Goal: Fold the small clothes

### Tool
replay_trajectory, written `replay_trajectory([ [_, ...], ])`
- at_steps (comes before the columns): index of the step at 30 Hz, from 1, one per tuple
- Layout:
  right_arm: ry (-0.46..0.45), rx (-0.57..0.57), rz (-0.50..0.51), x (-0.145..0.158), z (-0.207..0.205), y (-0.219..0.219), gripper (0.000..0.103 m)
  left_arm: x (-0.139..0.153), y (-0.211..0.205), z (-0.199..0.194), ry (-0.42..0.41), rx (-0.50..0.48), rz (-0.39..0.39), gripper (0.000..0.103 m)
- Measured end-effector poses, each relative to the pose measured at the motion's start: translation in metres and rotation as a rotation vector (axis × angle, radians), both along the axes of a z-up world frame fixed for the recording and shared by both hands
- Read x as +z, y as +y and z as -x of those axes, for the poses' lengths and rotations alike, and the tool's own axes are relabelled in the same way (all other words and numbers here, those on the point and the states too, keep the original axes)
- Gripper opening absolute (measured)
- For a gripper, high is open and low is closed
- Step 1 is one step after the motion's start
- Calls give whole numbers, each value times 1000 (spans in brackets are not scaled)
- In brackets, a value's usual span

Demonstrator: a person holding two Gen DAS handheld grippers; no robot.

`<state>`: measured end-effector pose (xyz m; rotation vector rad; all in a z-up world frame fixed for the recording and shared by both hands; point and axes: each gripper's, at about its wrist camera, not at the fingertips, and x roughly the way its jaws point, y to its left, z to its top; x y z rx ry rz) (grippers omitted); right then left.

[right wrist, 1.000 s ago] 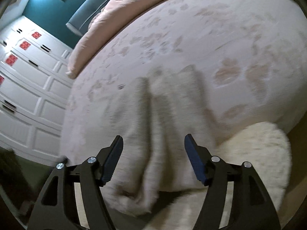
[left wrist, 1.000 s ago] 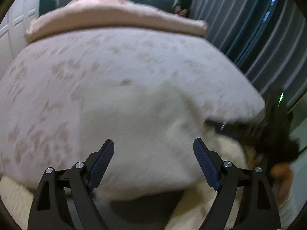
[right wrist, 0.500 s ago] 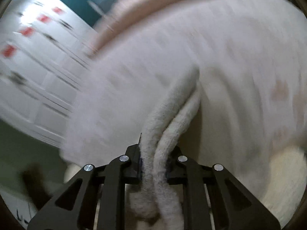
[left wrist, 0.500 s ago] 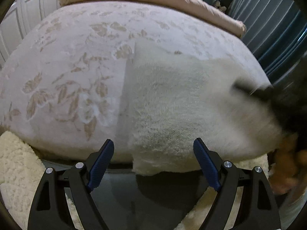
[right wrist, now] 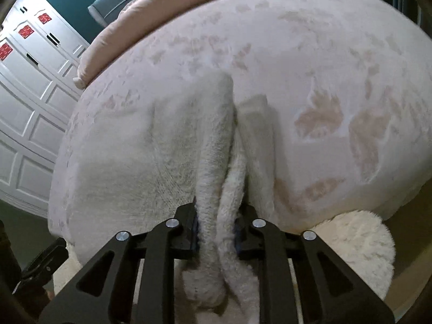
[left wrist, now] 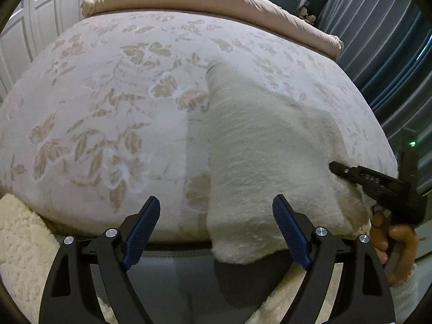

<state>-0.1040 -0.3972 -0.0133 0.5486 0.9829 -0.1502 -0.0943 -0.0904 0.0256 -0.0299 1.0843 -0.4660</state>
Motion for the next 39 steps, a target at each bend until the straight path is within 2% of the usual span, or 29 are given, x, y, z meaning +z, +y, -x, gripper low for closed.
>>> replay_trajectory([
  [2, 6, 4, 66, 9, 2, 3, 23, -2, -7, -4, 2, -8, -18, 83],
  [5, -6, -14, 151, 27, 13, 6, 27, -14, -21, -11, 4, -30, -104, 83],
  [7, -29, -24, 188, 39, 19, 4, 27, -23, -26, -12, 8, -34, -124, 84],
  [9, -78, -12, 143, 55, 30, 9, 27, -29, -28, -13, 6, -36, -137, 85],
  [11, -132, 44, 30, 65, 33, 20, 28, -32, -28, -14, 8, -38, -146, 86],
  [14, -105, 153, -34, 50, 26, 50, 33, -25, -20, -15, 26, -18, -121, 85],
  [15, -69, 189, -35, 38, 21, 62, 33, -21, -17, -14, 26, -6, -113, 85],
  [17, 75, 260, 1, -6, 8, 87, 33, -15, -10, -13, 24, 17, -103, 85],
  [19, 119, 268, 32, -26, 7, 97, 33, -12, -6, -14, 23, 26, -102, 85],
  [21, 108, 278, 86, -15, 8, 103, 33, -8, -2, -14, 20, 39, -109, 85],
  [23, 62, 259, 82, 6, 13, 97, 33, -2, 2, -13, 16, 51, -78, 85],
  [25, 35, 243, 65, 15, 18, 87, 33, 0, 0, -13, 17, 45, -62, 85],
  [30, 159, 236, 81, -27, 22, 79, 34, -13, -23, -11, 33, -18, -98, 85],
  [33, 83, 212, 77, 3, 33, 76, 35, -11, -29, -7, 25, -38, -109, 85],
  [35, 0, 145, 79, 30, 39, 58, 37, -6, -32, -6, 14, -45, -97, 85],
  [37, -44, 92, 76, 40, 41, 40, 51, -5, -36, -6, 6, -50, -104, 85],
  [39, -29, 16, 97, 36, 36, 17, 53, -6, -42, -8, 9, -50, -112, 85],
])
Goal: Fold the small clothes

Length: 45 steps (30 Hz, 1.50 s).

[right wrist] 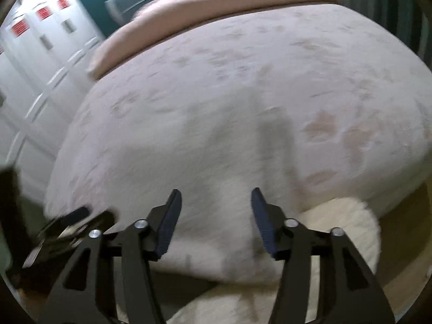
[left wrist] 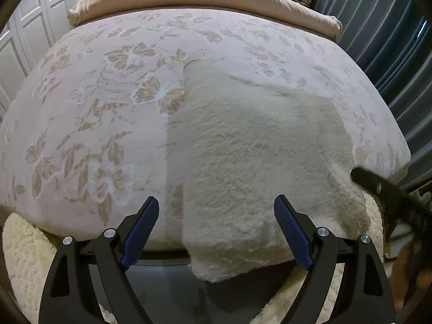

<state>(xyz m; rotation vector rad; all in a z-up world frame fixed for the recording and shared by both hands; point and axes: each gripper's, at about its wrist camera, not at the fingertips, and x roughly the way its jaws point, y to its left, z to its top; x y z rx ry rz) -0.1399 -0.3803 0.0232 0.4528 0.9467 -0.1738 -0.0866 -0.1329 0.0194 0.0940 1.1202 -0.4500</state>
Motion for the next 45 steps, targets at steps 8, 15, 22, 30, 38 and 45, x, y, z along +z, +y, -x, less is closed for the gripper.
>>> replay_trajectory([
  [8, 100, -19, -6, -36, -23, -10, 27, 1, -17, 0, -7, -15, -12, 85],
  [15, -67, 6, 6, 9, -9, -9, 20, -1, -23, -2, -3, -13, -22, 85],
  [22, 89, -48, -44, -48, -23, -21, 31, -11, -26, -4, 2, -4, -57, 85],
  [30, 46, -79, -22, -38, -20, -30, 61, -15, -29, -9, 13, 12, -57, 85],
  [38, 78, -65, -89, -62, -32, -29, 75, -19, -37, -17, 30, 36, -68, 87],
  [45, 77, -79, -208, -78, -35, -43, 85, -30, -47, -26, 19, 45, -110, 93],
])
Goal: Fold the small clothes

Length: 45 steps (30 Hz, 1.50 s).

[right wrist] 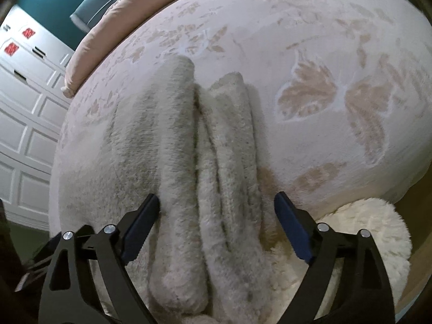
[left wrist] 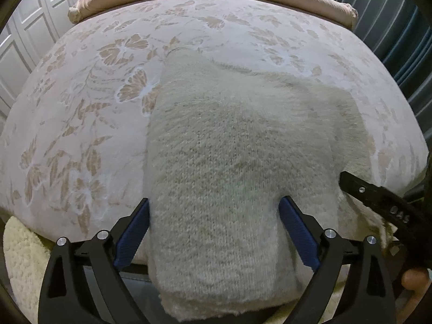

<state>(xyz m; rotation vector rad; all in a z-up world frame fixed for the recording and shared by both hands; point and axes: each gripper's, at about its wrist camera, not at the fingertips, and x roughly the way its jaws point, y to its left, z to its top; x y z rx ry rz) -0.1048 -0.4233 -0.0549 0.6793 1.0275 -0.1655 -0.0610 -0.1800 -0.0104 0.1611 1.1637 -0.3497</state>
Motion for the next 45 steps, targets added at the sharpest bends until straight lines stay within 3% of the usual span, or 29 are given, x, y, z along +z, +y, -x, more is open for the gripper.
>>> replay_trajectory([
  [3, -6, 6, -26, -3, -2, -3, 87, -3, -3, -3, -5, 5, -12, 98],
  [19, -47, 28, -73, -12, -12, -10, 98, -15, -9, -11, -15, 29, -11, 98],
  [33, -59, 35, -72, -15, -20, -13, 98, -17, -8, -9, -44, 28, 4, 98],
  [37, -64, 33, -77, -15, -20, -11, 98, -20, -3, -9, -42, 25, 45, 98],
  [40, -89, 20, -89, -12, -15, -13, 97, -11, 8, -12, 18, 53, 113, 98],
  [42, -104, -18, -65, -3, -4, -16, 89, -2, 18, -10, 22, 77, 150, 98],
  [45, -155, -78, 7, 24, 25, -12, 88, 16, 33, -4, -18, 70, 152, 98],
])
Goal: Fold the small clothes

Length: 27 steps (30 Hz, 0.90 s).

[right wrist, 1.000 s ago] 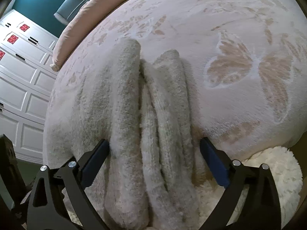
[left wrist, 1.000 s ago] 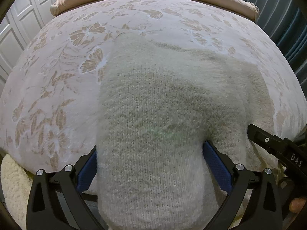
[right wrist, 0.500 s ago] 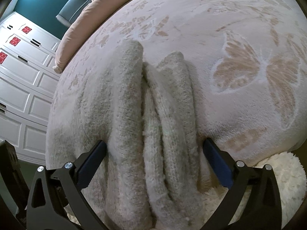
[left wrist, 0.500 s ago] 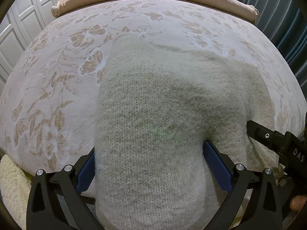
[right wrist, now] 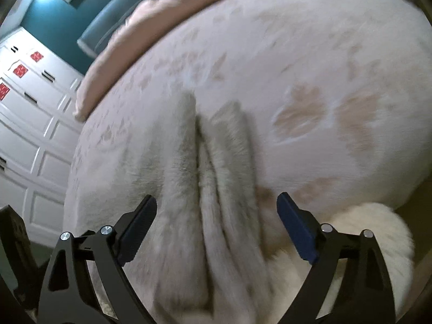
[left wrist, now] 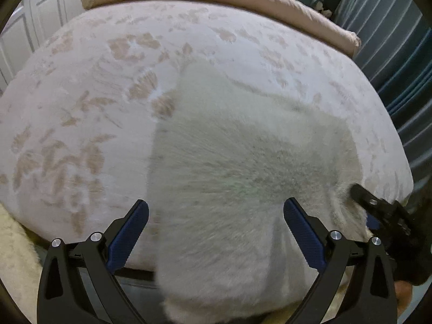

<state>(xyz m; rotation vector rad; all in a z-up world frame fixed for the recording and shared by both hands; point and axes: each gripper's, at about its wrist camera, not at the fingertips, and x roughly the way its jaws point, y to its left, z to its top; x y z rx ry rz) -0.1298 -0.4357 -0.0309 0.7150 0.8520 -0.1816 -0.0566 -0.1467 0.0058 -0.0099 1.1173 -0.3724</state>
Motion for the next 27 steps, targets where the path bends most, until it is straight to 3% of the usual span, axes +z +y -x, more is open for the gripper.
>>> replay_trajectory([
  [3, -12, 41, -11, 13, 20, 7, 88, 13, 12, 8, -47, -6, -21, 98],
  [5, 22, 80, -23, 8, 20, 14, 72, 16, 18, 11, -63, 2, -33, 98],
  [7, 58, 117, 9, 2, 15, 23, 42, 18, 22, 12, -57, 13, -35, 98],
  [11, 68, 148, 133, 16, 6, 41, 24, 30, 37, 13, -68, 56, -15, 98],
  [13, -11, 178, 71, 41, 11, 44, 18, 37, 42, 14, -80, 66, -4, 98],
  [14, -128, 204, -39, 67, 20, 39, 17, 42, 44, 14, -88, 68, 5, 98],
  [16, -252, 225, -128, 94, 35, 31, 17, 49, 44, 15, -98, 63, 18, 98],
  [18, -183, 190, -66, 80, 35, 21, 17, 47, 37, 15, -87, 46, 24, 98],
  [20, 63, 144, 46, 23, 20, 11, 17, 40, 26, 15, -67, 25, 17, 98],
  [21, 155, 128, 39, -3, 18, 6, 18, 36, 21, 16, -57, 13, 9, 98],
  [23, 111, 112, -41, -8, 26, -4, 22, 29, 8, 19, -48, -25, -10, 98],
  [26, 80, 70, 8, 12, 29, -11, 39, 19, -2, 19, -39, -51, -43, 98],
  [27, 73, 64, 25, 16, 27, -12, 51, 15, -4, 17, -29, -51, -41, 98],
])
